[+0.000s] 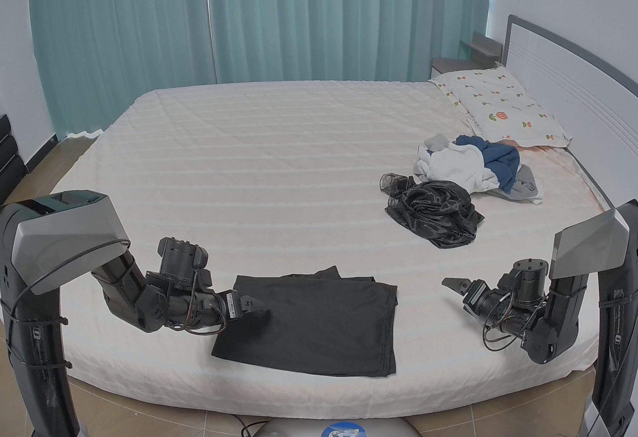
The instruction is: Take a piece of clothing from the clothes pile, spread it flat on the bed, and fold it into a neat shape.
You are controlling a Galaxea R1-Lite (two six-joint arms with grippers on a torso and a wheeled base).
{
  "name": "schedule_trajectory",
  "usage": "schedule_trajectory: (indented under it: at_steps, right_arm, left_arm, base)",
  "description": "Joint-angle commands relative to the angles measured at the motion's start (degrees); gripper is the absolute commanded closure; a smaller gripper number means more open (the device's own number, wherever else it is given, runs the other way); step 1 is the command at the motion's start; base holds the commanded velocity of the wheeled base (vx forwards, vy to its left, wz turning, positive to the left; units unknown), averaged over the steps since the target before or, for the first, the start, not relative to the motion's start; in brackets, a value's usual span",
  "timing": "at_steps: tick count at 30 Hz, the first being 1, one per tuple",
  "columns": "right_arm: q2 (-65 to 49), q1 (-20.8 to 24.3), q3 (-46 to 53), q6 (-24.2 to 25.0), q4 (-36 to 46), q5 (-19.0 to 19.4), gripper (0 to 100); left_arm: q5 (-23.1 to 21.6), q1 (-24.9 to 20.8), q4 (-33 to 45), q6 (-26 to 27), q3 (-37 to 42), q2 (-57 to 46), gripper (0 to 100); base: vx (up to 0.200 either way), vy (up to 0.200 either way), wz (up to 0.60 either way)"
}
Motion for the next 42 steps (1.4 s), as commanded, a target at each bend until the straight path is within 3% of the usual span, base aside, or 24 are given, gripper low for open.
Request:
schedule_trajectory:
  at_steps: [1, 16, 34, 35, 42]
  right_arm:
    - [0.0, 0.27, -0.04, 0.0, -0.03, 0.01, 0]
    - [0.0, 0.36, -0.39, 0.0, -0.03, 0.19, 0]
    - [0.0, 0.36, -0.74, 0.0, -0.03, 0.19, 0]
    - [0.0, 0.62, -0.74, 0.0, -0.03, 0.19, 0]
    - [0.0, 0.71, -0.65, 0.09, -0.03, 0.19, 0]
  left_arm:
    - [-0.1, -0.18, -0.25, -0.27, -0.41, 0.81, 0]
    - [0.25, -0.09, -2.71, 0.08, -4.98, 4.68, 0]
    - [-0.01, -0.09, -4.99, 0.43, -4.45, 5.91, 0]
    - [-0.01, -0.09, -4.99, 0.34, -4.54, 5.91, 100]
    - [-0.01, -0.09, -4.99, 0.26, -4.1, 5.74, 100]
  base:
    - [0.0, 0.0, 0.0]
    - [0.0, 0.0, 0.0]
    - [0.0, 0.0, 0.0]
    - [0.0, 0.0, 0.0]
    - [0.0, 0.0, 0.0]
